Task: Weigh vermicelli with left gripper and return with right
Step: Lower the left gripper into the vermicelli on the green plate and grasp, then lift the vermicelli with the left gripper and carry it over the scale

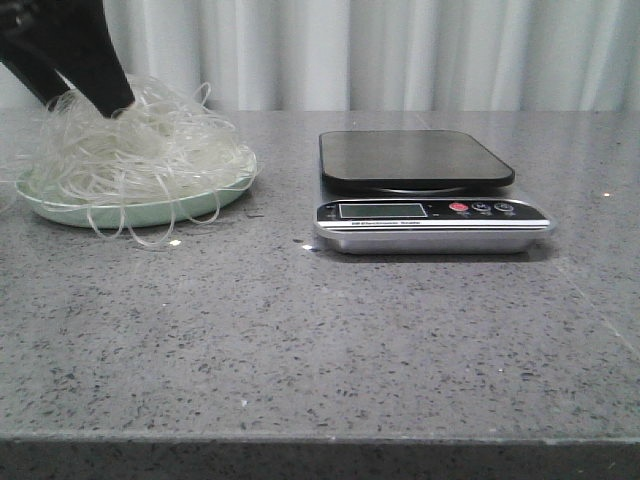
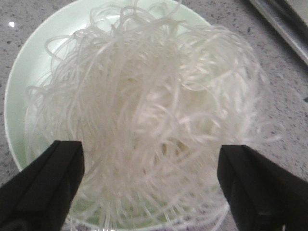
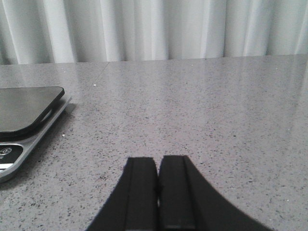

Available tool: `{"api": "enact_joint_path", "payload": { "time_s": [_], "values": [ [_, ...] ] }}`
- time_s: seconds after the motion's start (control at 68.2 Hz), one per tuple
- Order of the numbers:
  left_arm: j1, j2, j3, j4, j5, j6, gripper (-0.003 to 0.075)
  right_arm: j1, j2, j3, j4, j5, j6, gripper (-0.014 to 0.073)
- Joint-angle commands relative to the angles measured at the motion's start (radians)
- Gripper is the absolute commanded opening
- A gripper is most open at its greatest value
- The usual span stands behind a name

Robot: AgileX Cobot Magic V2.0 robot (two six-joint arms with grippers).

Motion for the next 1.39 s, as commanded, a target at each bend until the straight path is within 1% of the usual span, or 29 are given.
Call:
{"api": "enact_joint_path", "payload": {
  "time_s": [0.0,0.117,0.308,0.455,0.469,0.484,0.572,0.587,0.601,0.616,0.631,0.645,0.66,0.704,0.748,0.763,0.777,0.821,0.865,0.997,1.1,1.232,1.379],
  "values": [
    [-0.008,-0.009,-0.036,-0.048,-0.070,0.001,0.0613,0.002,-0.017,-0.008,-0.002,-0.074,0.000,0.0151],
    [-0.008,0.021,-0.036,-0.048,-0.095,0.001,0.0613,0.002,-0.017,-0.008,-0.002,-0.074,0.000,0.0151],
    [-0.008,0.053,-0.037,-0.050,-0.100,0.001,0.0613,0.002,-0.017,-0.008,-0.002,-0.074,0.000,0.0151],
    [-0.008,0.066,-0.037,-0.050,-0.100,0.001,0.0575,0.002,-0.017,-0.008,-0.002,-0.074,0.000,0.0151],
    [-0.008,0.068,-0.037,-0.050,-0.100,0.001,0.0553,0.002,-0.017,-0.008,-0.002,-0.074,0.000,0.0151],
    [-0.008,0.068,-0.037,-0.050,-0.100,0.001,0.0553,0.002,-0.017,-0.008,-0.002,-0.074,0.000,0.0151],
    [-0.008,0.067,-0.037,-0.050,-0.098,0.001,0.0479,0.002,-0.017,-0.008,-0.002,-0.074,0.000,0.0151],
    [-0.008,0.067,-0.037,-0.050,-0.098,0.001,0.0447,0.002,-0.017,-0.008,-0.002,-0.074,0.000,0.0151],
    [-0.008,0.067,-0.037,-0.050,-0.098,0.001,0.0447,0.002,-0.017,-0.008,-0.002,-0.074,0.000,0.0151],
    [-0.008,0.067,-0.037,-0.050,-0.098,0.001,0.0421,0.002,-0.017,-0.008,-0.002,-0.074,0.000,0.0151],
    [-0.008,0.067,-0.037,-0.050,-0.098,0.001,0.0413,0.002,-0.017,-0.008,-0.002,-0.074,0.000,0.0151],
    [-0.008,0.067,-0.037,-0.050,-0.098,0.001,0.0386,0.002,-0.017,-0.008,-0.002,-0.074,0.000,0.0151],
    [-0.008,0.067,-0.037,-0.050,-0.098,0.001,0.0377,0.002,-0.017,-0.008,-0.002,-0.074,0.000,0.0151],
    [-0.008,0.067,-0.037,-0.050,-0.098,0.001,0.0314,0.002,-0.017,-0.008,-0.002,-0.074,0.000,0.0151],
    [-0.008,0.067,-0.037,-0.050,-0.098,0.001,0.0267,0.002,-0.017,-0.008,-0.002,-0.074,0.000,0.0151],
    [-0.008,0.067,-0.037,-0.050,-0.098,0.001,0.0238,0.002,-0.017,-0.008,-0.002,-0.074,0.000,0.0151],
    [-0.008,0.067,-0.037,-0.050,-0.098,0.001,0.0238,0.002,-0.017,-0.008,-0.002,-0.074,0.000,0.0151],
    [-0.008,0.067,-0.037,-0.050,-0.100,0.001,0.0173,0.002,-0.017,-0.008,-0.002,-0.074,0.000,0.0151],
    [-0.008,0.067,-0.038,-0.050,-0.100,0.001,0.0130,0.002,-0.017,-0.008,-0.002,-0.074,0.000,0.0151],
    [-0.008,0.067,-0.047,-0.050,-0.101,0.001,0.0143,0.002,-0.017,-0.008,-0.002,-0.074,0.000,0.0151],
    [-0.008,0.065,-0.088,-0.050,-0.057,0.001,0.0143,0.002,-0.017,-0.008,-0.002,-0.074,0.000,0.0151],
    [-0.008,0.064,-0.187,-0.059,0.031,0.001,0.0143,0.002,-0.017,-0.008,-0.002,-0.080,0.000,0.0151],
    [-0.008,0.057,-0.308,-0.092,0.097,0.001,0.0143,0.002,-0.017,-0.008,-0.002,-0.080,0.000,0.0151]
  ]
}}
